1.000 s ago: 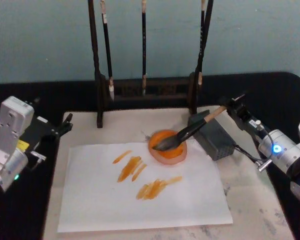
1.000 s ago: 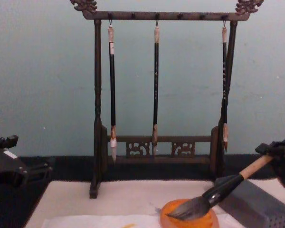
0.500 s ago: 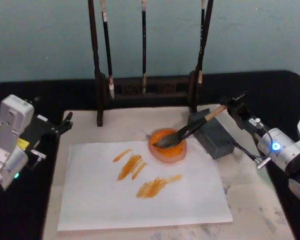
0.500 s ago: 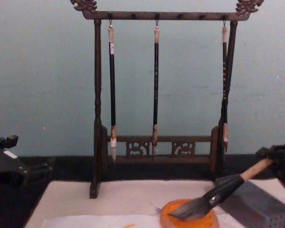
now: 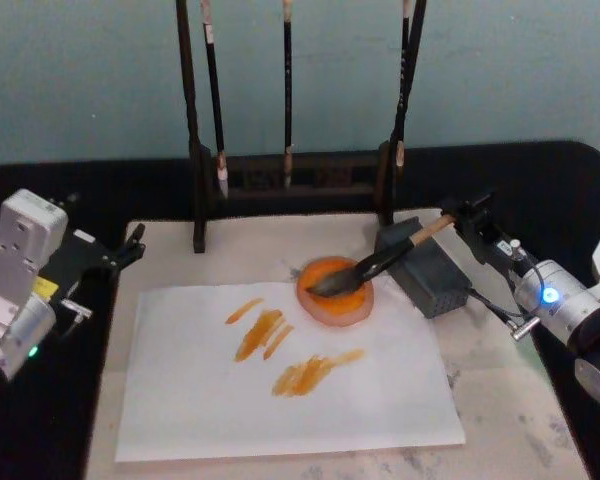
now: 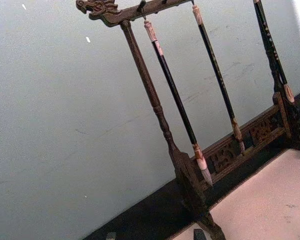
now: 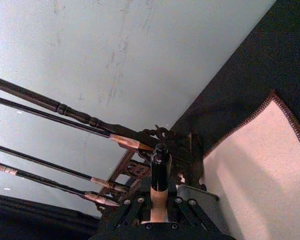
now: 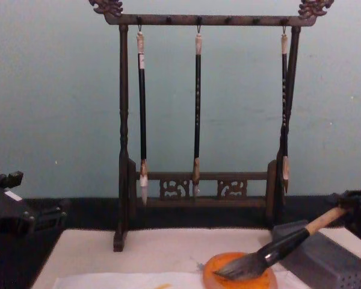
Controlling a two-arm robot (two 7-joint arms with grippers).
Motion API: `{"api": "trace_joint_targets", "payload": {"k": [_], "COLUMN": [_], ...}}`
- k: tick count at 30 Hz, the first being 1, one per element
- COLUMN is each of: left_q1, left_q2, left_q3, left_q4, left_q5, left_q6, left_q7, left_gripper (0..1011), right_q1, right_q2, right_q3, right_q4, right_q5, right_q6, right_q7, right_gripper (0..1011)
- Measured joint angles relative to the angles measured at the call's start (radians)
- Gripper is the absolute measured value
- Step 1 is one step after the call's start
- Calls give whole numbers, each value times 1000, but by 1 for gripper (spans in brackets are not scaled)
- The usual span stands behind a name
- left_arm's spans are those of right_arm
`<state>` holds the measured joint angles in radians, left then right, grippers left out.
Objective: Pick up the brush from the inkstone, write on the paper, then place the brush back to its original position.
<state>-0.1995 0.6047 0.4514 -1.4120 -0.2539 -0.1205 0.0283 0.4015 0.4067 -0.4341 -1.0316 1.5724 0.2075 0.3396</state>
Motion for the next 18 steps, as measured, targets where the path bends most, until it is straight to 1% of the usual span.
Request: {"api": "trace_joint_targets", "payload": {"k": [7, 18], "left_q1": [0, 0], "left_q2": [0, 0], "left_q3": [0, 0], "left_q4": [0, 0], "left_q5": [0, 0], "left_q6": [0, 0], "left_q7": [0, 0], "left_gripper": [1001, 1001], "right_q1": [4, 8], "right_q2": [-2, -1], "right_q3": [-4, -7], "right_q4": [11, 14], "right_q5": [11, 11], "right_q6": [3, 6], "right_q7": [-1, 0], "right_gripper": [178, 177]}}
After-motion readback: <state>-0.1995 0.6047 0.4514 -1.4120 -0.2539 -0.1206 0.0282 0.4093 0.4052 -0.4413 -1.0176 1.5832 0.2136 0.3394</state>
